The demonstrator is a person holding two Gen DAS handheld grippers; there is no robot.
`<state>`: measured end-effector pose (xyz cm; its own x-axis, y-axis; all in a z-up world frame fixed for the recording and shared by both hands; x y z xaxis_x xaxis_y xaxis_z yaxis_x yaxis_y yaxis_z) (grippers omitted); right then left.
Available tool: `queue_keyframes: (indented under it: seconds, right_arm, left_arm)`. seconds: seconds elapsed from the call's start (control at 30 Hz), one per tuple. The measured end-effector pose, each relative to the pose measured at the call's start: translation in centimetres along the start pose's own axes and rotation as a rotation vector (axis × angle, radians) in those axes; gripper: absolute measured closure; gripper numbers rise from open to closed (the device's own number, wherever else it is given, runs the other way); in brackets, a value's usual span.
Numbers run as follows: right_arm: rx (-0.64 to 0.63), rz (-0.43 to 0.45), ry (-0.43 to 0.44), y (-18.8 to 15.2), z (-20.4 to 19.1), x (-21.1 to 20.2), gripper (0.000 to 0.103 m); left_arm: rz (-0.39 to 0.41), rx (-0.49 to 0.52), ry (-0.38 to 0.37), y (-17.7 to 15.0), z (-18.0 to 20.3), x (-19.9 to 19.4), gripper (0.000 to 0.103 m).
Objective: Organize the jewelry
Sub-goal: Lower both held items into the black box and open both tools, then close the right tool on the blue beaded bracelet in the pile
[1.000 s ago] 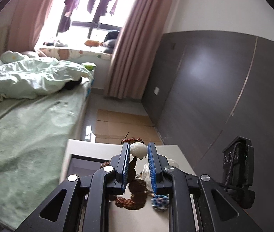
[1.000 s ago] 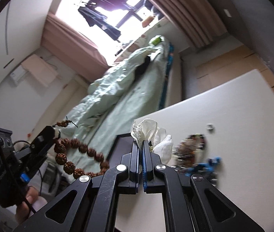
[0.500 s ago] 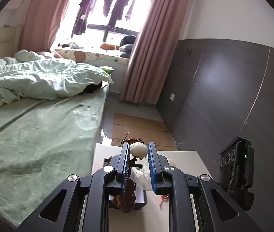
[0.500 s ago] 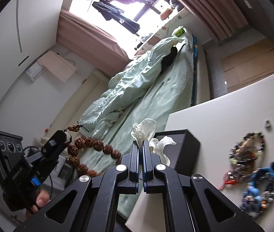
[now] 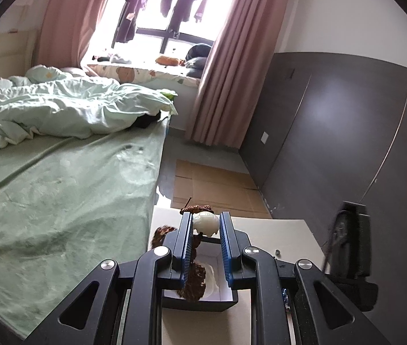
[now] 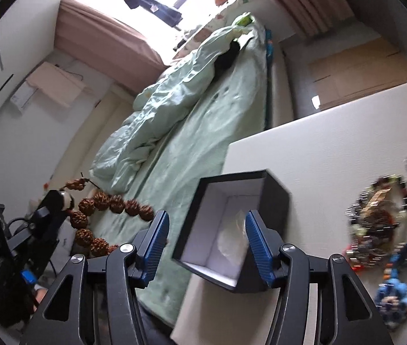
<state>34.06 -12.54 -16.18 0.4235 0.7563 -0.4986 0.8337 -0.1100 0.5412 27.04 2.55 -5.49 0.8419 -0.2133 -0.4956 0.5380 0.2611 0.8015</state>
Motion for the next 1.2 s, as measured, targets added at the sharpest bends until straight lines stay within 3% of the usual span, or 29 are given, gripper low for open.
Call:
queue_keyframes:
  seconds: [0.33,0.53,0.87,0.97,1.2]
  right_arm:
    - [-0.002,0.02,-0.1,-0.1,2.8,-3.6,0.046]
    - [0.022,0.029,-0.125,-0.3,4.5,-5.6,0.046]
    - [0.036,0.032,-0.126,-0.2,5.5,-6.7,0.046]
    - [0.044,0.037,-0.127,-0.2,5.8,-7.2,0.046]
    - [0.064,0.064,-0.132,-0.1,7.2,-9.3,0.046]
  left_arm:
    - [-0.045,-0.001,-0.022,-1.1,0.8,2.5,0.083]
    - [-0.057,0.001,0.002,-1.7,0.6,3.2,0.083]
    - [-0.149,-0.003,0.008,-2.9,1.5,6.5,0.079]
    - [-0.152,0.006,0.007,-3.1,1.8,6.7,0.072]
    - [-0.16,-0.004,0.011,-3.8,1.8,6.4,0.072]
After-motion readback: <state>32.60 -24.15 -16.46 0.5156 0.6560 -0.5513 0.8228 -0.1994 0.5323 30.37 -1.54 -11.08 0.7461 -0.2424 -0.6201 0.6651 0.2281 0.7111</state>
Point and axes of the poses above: each gripper's, at about its wrist camera, not at the fingertips, and x roughly the way its jaws point, z to its right, y to its top, the point moved 5 cm from there along x, roughly the way its jaws point, and after that the axes turned 3 degrees about -x, right-handed, at the moved point
